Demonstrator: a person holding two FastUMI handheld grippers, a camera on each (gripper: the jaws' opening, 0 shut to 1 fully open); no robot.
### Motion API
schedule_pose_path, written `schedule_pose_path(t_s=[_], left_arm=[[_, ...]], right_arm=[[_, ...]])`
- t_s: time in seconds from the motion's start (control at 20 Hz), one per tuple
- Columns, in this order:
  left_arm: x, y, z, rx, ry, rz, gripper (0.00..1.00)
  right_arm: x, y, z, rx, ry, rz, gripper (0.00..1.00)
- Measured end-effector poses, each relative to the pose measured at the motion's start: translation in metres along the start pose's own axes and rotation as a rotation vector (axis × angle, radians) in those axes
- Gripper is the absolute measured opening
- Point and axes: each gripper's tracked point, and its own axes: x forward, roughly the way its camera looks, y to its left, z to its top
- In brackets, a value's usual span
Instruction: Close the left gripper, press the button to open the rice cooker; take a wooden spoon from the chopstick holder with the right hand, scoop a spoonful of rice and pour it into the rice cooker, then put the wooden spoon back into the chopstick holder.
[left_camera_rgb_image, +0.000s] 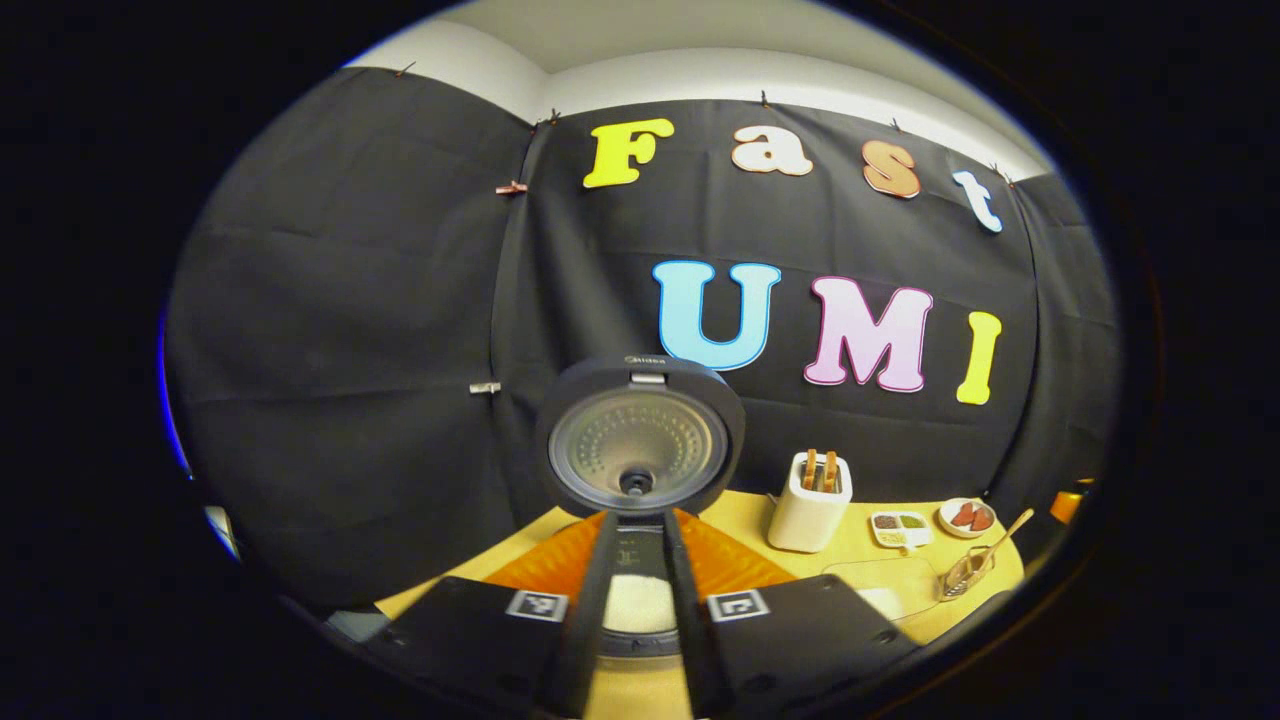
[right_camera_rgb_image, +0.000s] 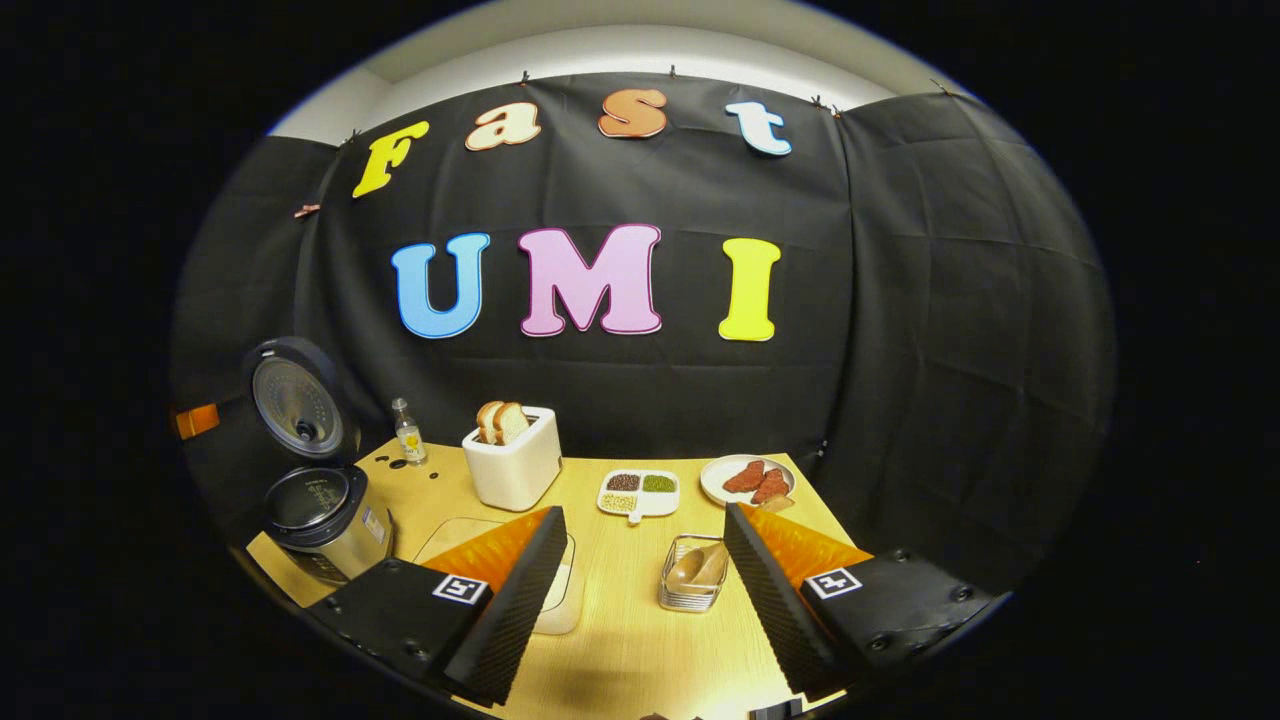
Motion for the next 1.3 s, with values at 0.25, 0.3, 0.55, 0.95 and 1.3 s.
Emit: schedule_pose_path(t_s=[0.25, 0.3, 0.55, 0.95, 1.3], left_arm=[[-0.026, -0.027, -0.027, -0.032, 0.059, 0.037, 0.94], [-0.03, -0.033, -0.028, -0.031, 0.064, 0.044, 0.96], [-0.043, -0.061, -0.046, -0.009, 0.132, 0.067, 0.95], [-0.077, -0.087, -0.065, 0.018, 0.192, 0.15, 0.95], [-0.094, -0.114, -0.086, 0.022, 0.23, 0.162, 0.95]], right_arm=[[0.044, -0.037, -0.011, 0.02, 0.027, -0.027, 0.99], [0.051, -0.045, -0.014, 0.032, 0.036, -0.037, 0.99], [0.083, -0.088, -0.04, 0.103, 0.094, -0.09, 0.99], [0.142, -0.12, -0.104, 0.204, 0.238, -0.097, 0.99], [0.186, -0.12, -0.145, 0.298, 0.347, -0.087, 0.99]])
